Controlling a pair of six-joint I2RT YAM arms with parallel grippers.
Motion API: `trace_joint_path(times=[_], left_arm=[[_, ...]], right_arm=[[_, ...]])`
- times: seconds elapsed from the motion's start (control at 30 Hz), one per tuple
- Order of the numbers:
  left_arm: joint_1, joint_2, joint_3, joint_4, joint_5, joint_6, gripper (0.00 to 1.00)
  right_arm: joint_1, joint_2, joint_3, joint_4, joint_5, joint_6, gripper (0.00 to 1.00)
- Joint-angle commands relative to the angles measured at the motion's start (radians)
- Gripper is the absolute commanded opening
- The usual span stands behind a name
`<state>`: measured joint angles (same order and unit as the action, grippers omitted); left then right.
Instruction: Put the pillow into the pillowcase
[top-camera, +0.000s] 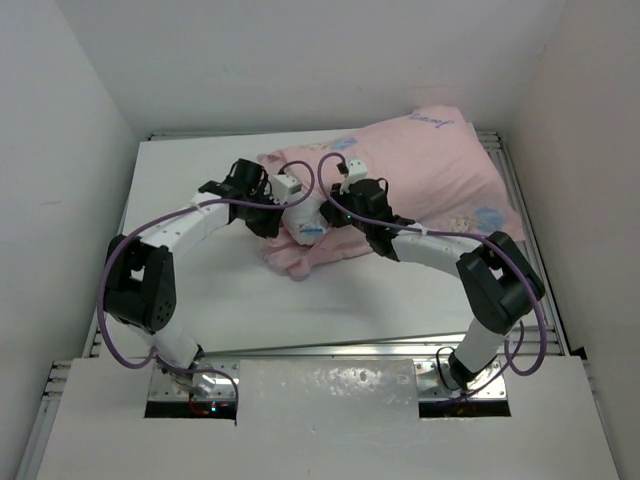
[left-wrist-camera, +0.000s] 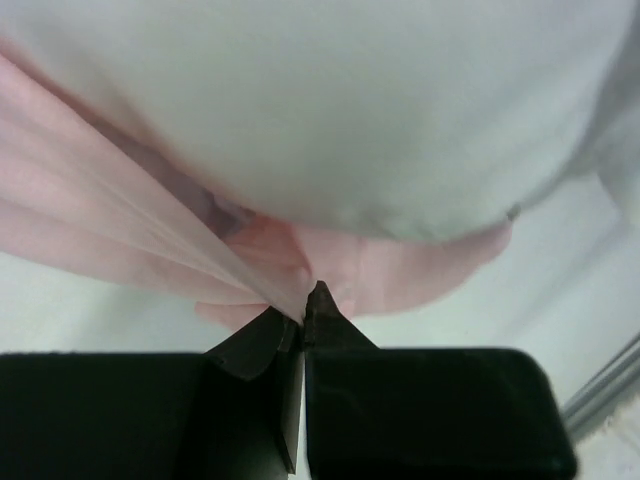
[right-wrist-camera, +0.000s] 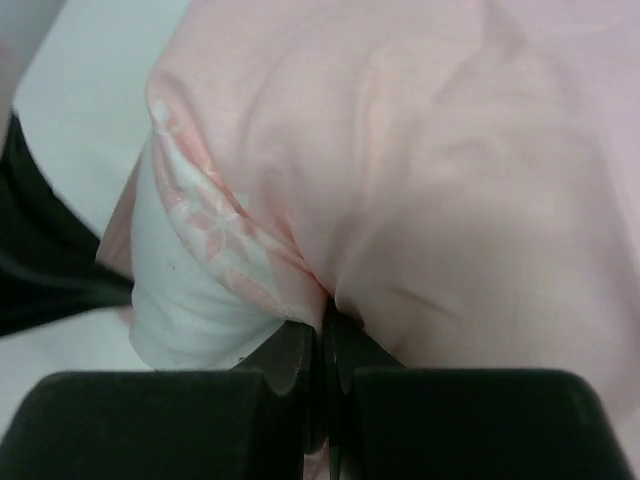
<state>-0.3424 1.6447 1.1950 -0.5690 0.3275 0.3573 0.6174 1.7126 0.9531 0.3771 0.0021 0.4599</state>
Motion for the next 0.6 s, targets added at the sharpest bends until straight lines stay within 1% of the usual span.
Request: trace_joint_path(times=[0.0,0.07,0.1,0.13,0.2,0.27,0.3,0.4,0.47,0.5,0.53,0.57], left_arm=[[-0.004,-0.057,0.066,-0.201,0.091,0.133,0.0],[-0.004,-0.051,0.103,-0.294,0.107,0.199,0.0],[-0.004,-0.045,0.141,-0.325,0.128,0.218,0.0],[-0.004,-0.048,0.159,-0.347,0.142,0.233,0.0],[-0.004,-0.066,0.213,-0.365,0.198,0.229,0.0],[-0.006,-0.066,0.27,-0.385,0.254,0.21,0.0],[-0.006,-0.063,0.337,-0.391,0.312,0.203,0.0],[-0.012,-0.039,0.461,-0.413,0.37,0.161,0.0],[-0.038,-0.023,0.498,-0.442,0.369,0.158,0.0],[-0.047,-0.02,0.494,-0.442,0.348,0.149,0.0],[-0.05,-0.017,0.482,-0.443,0.355,0.138,0.0],[-0.05,-0.004,0.473,-0.451,0.401,0.137,0.0]], right_arm=[[-0.027,-0.013,0.059,0.233,0.136,0.091,0.0],[-0.025,-0.001,0.07,0.272,0.197,0.101,0.0],[-0.025,0.005,0.07,0.284,0.261,0.103,0.0],[-0.025,0.015,0.076,0.308,0.281,0.103,0.0],[-0.021,0.059,0.09,0.316,0.303,0.085,0.0],[-0.015,0.119,0.113,0.298,0.337,0.103,0.0],[-0.01,0.139,0.122,0.292,0.341,0.115,0.0],[0.01,0.202,0.133,0.29,0.345,0.135,0.0],[0.03,0.231,0.156,0.289,0.361,0.125,0.0],[0.048,0.266,0.191,0.278,0.357,0.117,0.0],[0.057,0.286,0.217,0.261,0.349,0.112,0.0],[0.071,0.31,0.246,0.238,0.34,0.114,0.0]])
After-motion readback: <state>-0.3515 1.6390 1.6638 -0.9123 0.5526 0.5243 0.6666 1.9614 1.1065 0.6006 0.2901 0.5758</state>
